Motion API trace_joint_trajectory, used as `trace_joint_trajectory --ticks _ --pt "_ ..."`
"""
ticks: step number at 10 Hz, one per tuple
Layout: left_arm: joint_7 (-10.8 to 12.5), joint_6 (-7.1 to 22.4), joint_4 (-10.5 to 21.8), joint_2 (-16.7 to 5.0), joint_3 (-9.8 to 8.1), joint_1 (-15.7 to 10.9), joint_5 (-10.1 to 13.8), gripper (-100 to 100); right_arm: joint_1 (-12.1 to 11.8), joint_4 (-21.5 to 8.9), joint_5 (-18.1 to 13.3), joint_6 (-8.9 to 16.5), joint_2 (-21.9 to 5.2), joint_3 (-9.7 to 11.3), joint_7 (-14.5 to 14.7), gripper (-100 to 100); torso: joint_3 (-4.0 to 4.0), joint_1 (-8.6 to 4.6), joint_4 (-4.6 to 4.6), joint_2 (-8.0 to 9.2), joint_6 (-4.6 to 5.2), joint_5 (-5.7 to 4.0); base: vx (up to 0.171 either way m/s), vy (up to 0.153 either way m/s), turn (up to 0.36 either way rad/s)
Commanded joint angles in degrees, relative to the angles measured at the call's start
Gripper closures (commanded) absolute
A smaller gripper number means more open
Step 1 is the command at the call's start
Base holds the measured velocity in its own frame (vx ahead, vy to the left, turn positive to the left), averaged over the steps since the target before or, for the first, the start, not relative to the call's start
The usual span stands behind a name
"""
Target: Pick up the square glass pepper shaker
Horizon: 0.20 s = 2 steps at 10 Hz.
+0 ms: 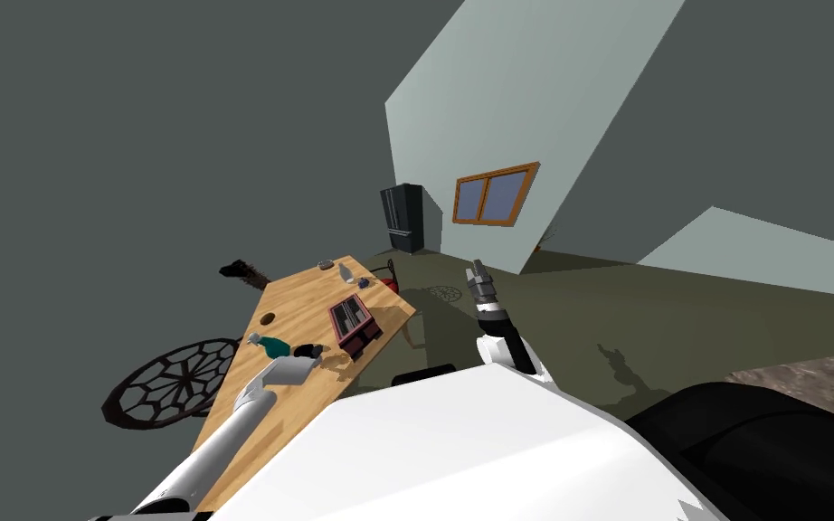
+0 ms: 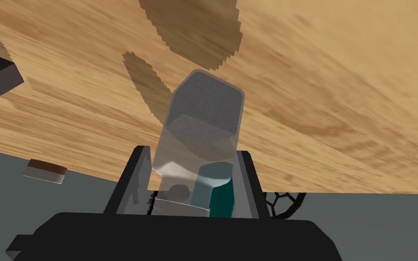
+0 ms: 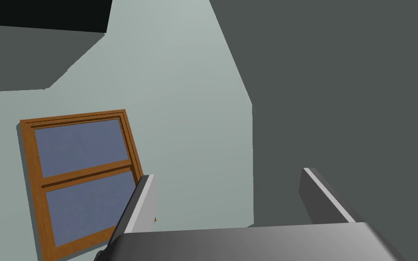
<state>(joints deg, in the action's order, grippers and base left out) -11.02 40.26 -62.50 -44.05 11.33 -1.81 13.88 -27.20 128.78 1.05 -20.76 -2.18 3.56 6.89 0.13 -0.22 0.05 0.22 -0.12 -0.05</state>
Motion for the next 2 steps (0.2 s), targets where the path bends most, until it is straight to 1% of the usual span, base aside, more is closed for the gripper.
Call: trace_joint_trajectory --ticks 1,2 --pt "0.0 0.0 0.0 0.0 0.0 0.0 0.0 100 0.0 0.0 0.0 0.0 0.0 0.0 0.0 0 0.0 0.0 0.0 0.0 0.0 0.0 -0.022 -0.027 0.011" --pt "0.0 0.2 -0.2 -0.1 0.0 0.0 0.1 0 0.0 0.0 0.0 0.0 0.0 0.0 0.0 0 -0.03 0.08 -0.01 -0.05 0.01 0.02 -0.004 -0.005 0.001"
